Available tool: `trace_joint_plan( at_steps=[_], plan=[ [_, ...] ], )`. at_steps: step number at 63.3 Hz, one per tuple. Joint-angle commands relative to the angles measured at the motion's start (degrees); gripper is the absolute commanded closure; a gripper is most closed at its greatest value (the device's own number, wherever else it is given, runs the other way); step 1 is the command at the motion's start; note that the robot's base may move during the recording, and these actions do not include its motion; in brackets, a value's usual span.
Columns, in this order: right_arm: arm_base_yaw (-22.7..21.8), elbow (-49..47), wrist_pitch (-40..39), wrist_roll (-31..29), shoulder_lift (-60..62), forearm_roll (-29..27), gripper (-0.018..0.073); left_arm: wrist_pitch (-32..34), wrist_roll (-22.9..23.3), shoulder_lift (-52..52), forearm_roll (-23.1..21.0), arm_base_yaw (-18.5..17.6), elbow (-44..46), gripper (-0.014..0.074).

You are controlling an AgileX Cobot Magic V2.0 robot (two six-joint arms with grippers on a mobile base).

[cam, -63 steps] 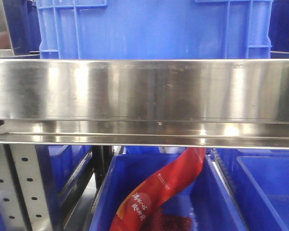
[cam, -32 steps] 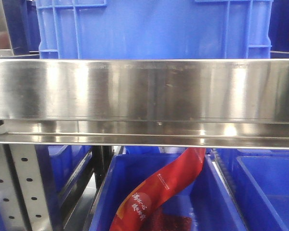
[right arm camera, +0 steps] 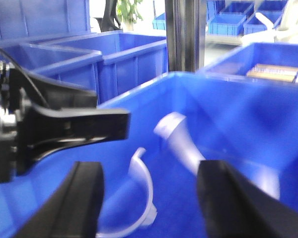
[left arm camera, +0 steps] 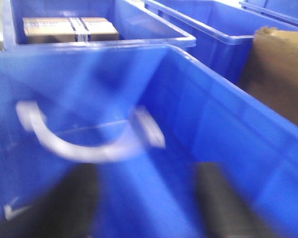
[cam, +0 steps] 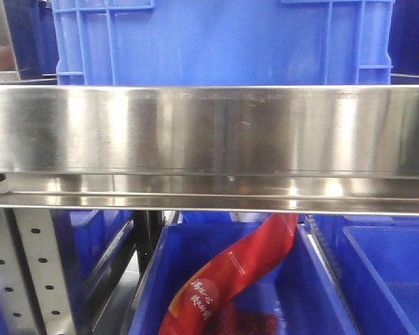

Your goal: Grab PVC pipe and place in blue bin

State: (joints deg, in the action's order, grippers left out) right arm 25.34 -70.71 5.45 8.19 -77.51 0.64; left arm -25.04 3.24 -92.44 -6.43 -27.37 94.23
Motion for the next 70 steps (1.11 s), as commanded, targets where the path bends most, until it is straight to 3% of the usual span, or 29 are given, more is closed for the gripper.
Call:
trace_joint_plan(
  at_steps=[1, 8, 16, 32, 49, 57, 70],
  plan=[
    [0.0, -0.6, -2.0, -0.2, 3.5, -0.1, 0.0452, 0.0, 0.2, 3.5, -0.7, 0.0, 0.9, 0.0519],
    [0.0, -0.6, -2.0, -0.2, 6.3, -0.1, 0.0601, 0.1, 0.2, 5.4, 2.4, 0.4, 0.9, 0.0707],
    [-0.1, -0.6, 0.1, -0.2, 6.8, 1.4, 0.0713, -0.5, 0.1, 5.7, 9.6, 0.4, 0.9, 0.0707],
    [-0.1, -0.4, 10.2, -0.2, 12.6, -2.4, 0.0728, -10.9, 0.1, 12.6, 6.1, 0.4, -0.9, 0.0707],
    [-0.1, 9.9, 9.8, -0.2, 23.8, -1.7, 0.0728, 4.7, 0.1, 30.4, 3.9, 0.4, -23.3, 0.0707],
    [-0.1, 20.3, 3.0, -0.2, 29.9, -1.7, 0.0728, 13.6, 0.1, 38.6, 3.7, 0.4, -36.9, 0.0707],
    [-0.1, 34.4, -6.0, -0.2, 36.2, -1.7, 0.0728, 20.6, 0.2, 49.0, 1.8, 0.4, -53.8, 0.0707]
  ],
)
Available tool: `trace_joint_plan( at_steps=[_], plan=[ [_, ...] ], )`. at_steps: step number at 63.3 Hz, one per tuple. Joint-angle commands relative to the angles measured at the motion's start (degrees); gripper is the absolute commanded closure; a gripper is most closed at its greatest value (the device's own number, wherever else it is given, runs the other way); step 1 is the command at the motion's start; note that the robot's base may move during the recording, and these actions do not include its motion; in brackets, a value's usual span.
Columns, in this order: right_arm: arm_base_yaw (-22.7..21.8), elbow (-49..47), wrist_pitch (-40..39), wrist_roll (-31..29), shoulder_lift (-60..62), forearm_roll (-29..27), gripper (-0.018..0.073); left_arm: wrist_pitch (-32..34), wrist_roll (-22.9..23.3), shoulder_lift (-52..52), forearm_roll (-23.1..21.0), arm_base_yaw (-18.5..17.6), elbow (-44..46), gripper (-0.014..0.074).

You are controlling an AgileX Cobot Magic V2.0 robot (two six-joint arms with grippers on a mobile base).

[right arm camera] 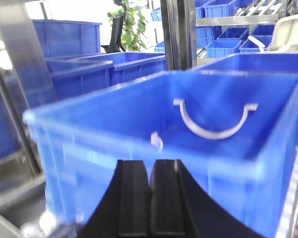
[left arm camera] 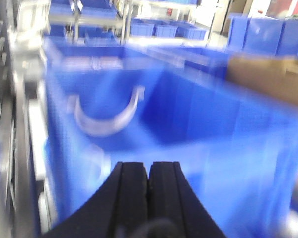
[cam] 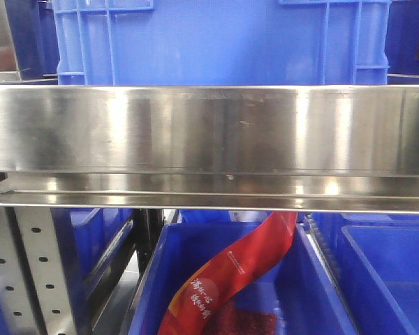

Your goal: Grab PVC pipe and place in blue bin

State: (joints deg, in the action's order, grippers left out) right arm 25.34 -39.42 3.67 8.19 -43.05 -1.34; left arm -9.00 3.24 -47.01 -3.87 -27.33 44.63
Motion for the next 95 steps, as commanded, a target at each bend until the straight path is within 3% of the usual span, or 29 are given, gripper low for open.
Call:
trace_joint_plan(
  at_steps=[1, 10, 56, 67, 82, 95],
  plan=[
    [-0.1, 3.5, -4.3, -0.2, 2.2, 0.3, 0.0728, 5.2, 0.2, 4.1, -0.7, 0.3, -4.8, 0.0707],
    [-0.1, 4.2, -4.5, -0.2, 4.3, 0.3, 0.0728, 12.1, 0.2, 8.7, -0.3, 0.3, -8.3, 0.0707],
    [-0.1, 4.7, -5.1, -0.2, 4.4, 0.3, 0.0728, 10.6, 0.2, 10.7, -0.3, 0.3, -8.3, 0.0707],
    [-0.3, 8.8, -10.8, -0.2, 6.8, 0.3, 0.0728, 10.6, 0.2, 10.7, -0.3, 0.3, -8.3, 0.0707],
    [-12.7, 22.4, -10.2, -0.2, 19.3, 0.3, 0.0728, 10.6, 0.2, 10.7, -0.3, 0.3, -8.3, 0.0707],
    [-25.7, 31.1, -2.4, -0.2, 33.0, 0.3, 0.0728, 10.6, 0.2, 10.7, -0.3, 0.3, -8.3, 0.0707]
  ],
)
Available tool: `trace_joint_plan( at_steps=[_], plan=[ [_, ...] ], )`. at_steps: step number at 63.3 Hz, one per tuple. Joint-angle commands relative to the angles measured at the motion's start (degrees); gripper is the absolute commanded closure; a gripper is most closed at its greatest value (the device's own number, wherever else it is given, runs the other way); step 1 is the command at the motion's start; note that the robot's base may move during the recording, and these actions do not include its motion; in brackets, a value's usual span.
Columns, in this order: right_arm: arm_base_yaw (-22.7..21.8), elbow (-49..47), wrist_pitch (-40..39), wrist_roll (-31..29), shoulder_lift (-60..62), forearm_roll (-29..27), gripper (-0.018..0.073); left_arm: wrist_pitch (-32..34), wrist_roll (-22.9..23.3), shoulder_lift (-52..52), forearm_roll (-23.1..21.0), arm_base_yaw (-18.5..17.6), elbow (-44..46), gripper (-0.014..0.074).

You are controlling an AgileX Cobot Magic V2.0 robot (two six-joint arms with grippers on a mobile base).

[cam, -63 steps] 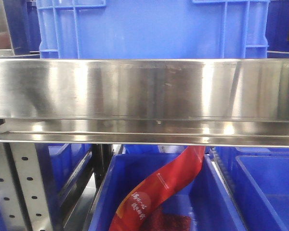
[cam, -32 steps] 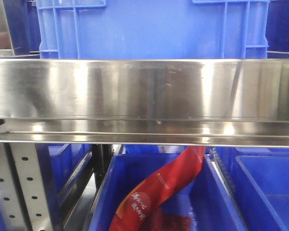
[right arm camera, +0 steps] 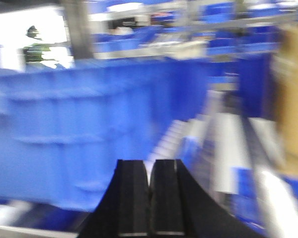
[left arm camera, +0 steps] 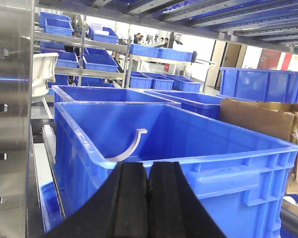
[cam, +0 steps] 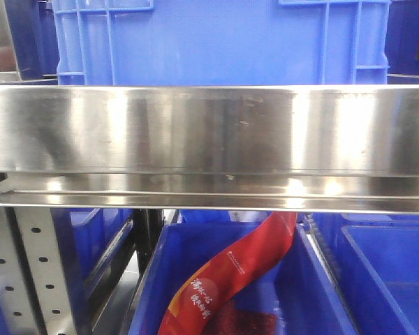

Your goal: Grab PVC pipe and place in blue bin

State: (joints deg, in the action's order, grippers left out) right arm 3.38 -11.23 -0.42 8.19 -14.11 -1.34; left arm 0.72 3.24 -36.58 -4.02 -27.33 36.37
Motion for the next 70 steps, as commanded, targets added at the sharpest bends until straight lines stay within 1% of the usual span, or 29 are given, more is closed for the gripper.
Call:
trace_joint_plan(
  at_steps=[1, 4, 7, 11, 14, 16, 18, 25, 70],
  plan=[
    [-4.4, 3.6, 1.7, -0.2, 4.9, 0.3, 0.0728, 0.9, 0.2, 0.2, -0.1, 0.3, -0.1, 0.0707],
    [-6.1, 5.6, 0.9, -0.2, 7.3, 0.3, 0.0728, 0.9, 0.2, 0.2, -0.1, 0.3, -0.1, 0.0707],
    [-7.3, 8.2, -1.8, -0.2, 10.5, 0.3, 0.0728, 0.9, 0.2, 0.2, -0.1, 0.3, -0.1, 0.0707],
    [-8.1, 11.2, -3.8, -0.2, 13.8, 0.3, 0.0728, 0.9, 0.2, 0.2, -0.1, 0.3, -0.1, 0.0707],
    [-8.5, 11.2, -3.9, -0.2, 14.1, 0.3, 0.0728, 0.9, 0.2, 0.2, -0.1, 0.3, -0.1, 0.0707],
    [-8.5, 11.2, -0.8, -0.2, 14.1, 0.6, 0.0728, 0.9, 0.2, 0.2, -0.1, 0.3, -0.1, 0.0707],
    [-8.5, 11.2, -0.3, -0.2, 14.1, 0.9, 0.0728, 0.8, 0.2, 0.2, -0.1, 0.3, -0.1, 0.0707],
    [-8.5, 11.2, -1.0, -0.2, 14.1, 2.7, 0.0728, 1.2, 0.2, 0.2, -0.1, 0.3, -0.1, 0.0707],
    [-8.5, 11.2, -1.3, -0.2, 14.1, 2.8, 0.0728, 1.3, 0.2, 0.2, -0.1, 0.3, -0.1, 0.0707]
  ],
)
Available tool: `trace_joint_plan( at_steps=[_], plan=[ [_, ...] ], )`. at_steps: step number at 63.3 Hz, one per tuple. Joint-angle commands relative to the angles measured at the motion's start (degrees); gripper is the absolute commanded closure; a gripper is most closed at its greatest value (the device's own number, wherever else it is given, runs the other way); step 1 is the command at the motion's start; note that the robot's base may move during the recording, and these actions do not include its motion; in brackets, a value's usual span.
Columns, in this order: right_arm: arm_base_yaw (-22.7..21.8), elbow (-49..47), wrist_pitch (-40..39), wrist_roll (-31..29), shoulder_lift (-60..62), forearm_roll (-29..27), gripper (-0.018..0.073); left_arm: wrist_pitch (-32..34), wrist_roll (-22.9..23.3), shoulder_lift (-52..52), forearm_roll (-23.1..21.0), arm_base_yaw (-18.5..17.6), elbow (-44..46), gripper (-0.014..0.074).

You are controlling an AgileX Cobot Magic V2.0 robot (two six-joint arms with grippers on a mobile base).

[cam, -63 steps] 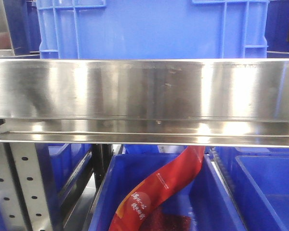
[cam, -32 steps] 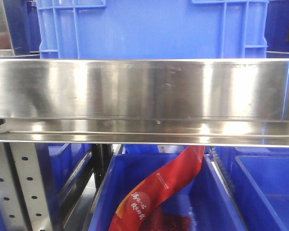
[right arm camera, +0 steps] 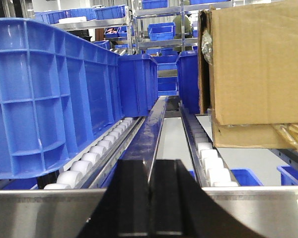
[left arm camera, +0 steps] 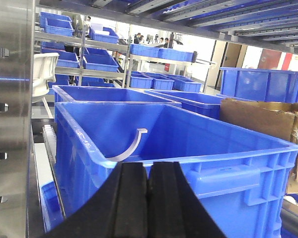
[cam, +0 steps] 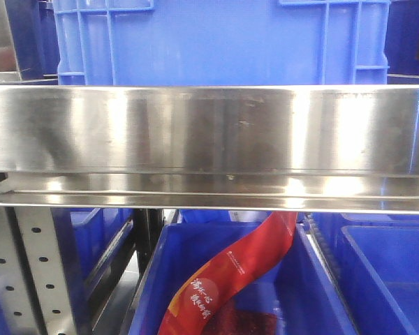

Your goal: Grab PVC pipe and place in blue bin

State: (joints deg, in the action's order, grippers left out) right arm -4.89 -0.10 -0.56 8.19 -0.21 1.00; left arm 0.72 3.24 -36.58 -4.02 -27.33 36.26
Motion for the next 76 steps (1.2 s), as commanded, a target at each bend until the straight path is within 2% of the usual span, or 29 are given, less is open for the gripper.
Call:
trace_joint_plan(
  at_steps=[1, 18, 24, 29, 49, 56, 65, 76],
  plan=[
    [-0.2, 0.1, -1.2, -0.2, 0.2, 0.5, 0.0728, 1.3, 0.2, 0.2, -0.1, 0.3, 0.0, 0.0707],
    [-0.2, 0.1, -1.2, -0.2, 0.2, 0.5, 0.0728, 1.3, 0.2, 0.2, -0.1, 0.3, -0.1, 0.0707],
    [-0.2, 0.1, -1.2, -0.2, 0.2, 0.5, 0.0728, 1.2, -0.2, 0.8, 1.6, 1.1, -1.6, 0.0707],
    [-0.2, 0.1, -1.2, -0.2, 0.2, 0.5, 0.0728, 1.2, -0.2, 2.4, 3.5, 3.8, -5.1, 0.0707],
    [-0.2, 0.1, -1.2, -0.2, 0.2, 0.5, 0.0728, 1.7, -0.2, 17.0, 3.6, 17.8, -22.7, 0.0707],
    [-0.2, 0.1, -1.2, -0.2, 0.2, 0.5, 0.0728, 1.7, -0.2, 22.3, 3.6, 21.1, -27.1, 0.0707],
    [-0.2, 0.1, -1.2, -0.2, 0.2, 0.5, 0.0728, 1.7, -0.2, 29.7, 3.6, 23.1, -32.5, 0.0707],
    [-0.2, 0.1, -1.2, -0.2, 0.2, 0.5, 0.0728, 1.6, -0.2, 36.6, 3.6, 23.0, -36.3, 0.0707]
  ],
)
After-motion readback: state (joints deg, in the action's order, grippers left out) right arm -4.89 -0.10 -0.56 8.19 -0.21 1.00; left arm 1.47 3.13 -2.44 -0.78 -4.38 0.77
